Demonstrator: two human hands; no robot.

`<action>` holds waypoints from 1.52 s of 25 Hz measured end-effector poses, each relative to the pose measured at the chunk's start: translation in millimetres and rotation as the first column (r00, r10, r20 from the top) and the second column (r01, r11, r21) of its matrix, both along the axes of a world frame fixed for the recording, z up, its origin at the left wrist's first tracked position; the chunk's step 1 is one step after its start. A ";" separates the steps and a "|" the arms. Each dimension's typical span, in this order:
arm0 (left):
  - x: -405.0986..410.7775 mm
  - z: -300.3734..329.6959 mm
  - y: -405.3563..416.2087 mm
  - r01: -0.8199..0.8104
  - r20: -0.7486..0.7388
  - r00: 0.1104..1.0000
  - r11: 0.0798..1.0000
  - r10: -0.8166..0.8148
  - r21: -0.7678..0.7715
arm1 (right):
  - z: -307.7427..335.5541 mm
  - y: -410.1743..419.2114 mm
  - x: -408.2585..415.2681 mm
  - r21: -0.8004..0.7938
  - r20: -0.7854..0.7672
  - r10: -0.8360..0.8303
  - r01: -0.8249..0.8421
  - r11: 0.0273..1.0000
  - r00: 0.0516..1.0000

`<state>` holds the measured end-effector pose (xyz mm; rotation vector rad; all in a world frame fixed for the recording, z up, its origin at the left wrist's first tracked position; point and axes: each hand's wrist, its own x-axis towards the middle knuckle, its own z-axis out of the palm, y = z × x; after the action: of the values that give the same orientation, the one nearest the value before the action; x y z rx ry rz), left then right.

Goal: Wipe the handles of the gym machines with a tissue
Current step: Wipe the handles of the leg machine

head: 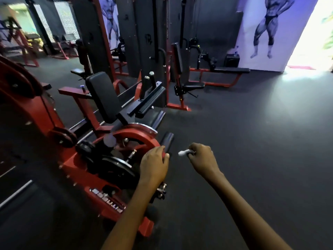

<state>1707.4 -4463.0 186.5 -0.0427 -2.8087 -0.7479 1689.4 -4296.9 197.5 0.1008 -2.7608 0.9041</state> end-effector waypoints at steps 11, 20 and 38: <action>-290.5 -31.8 50.1 -0.233 -0.045 0.971 0.972 0.234 0.008 | -18.9 40.3 -341.8 -0.079 -0.041 0.226 -0.229 0.970 0.973; -456.2 -54.7 43.8 -0.564 0.016 0.825 0.824 0.564 0.048 | -33.4 1.8 -553.2 -0.153 -0.105 0.565 -0.574 0.804 0.819; -606.3 -162.7 -137.9 -0.791 -0.026 0.585 0.563 0.811 -0.239 | -55.1 -205.0 -762.9 0.405 -0.254 0.755 -0.643 0.650 0.604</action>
<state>1101.1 -4600.9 23.8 1.1898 -2.5143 -0.1825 926.4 -4502.0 142.4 1.3706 -2.3853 0.5198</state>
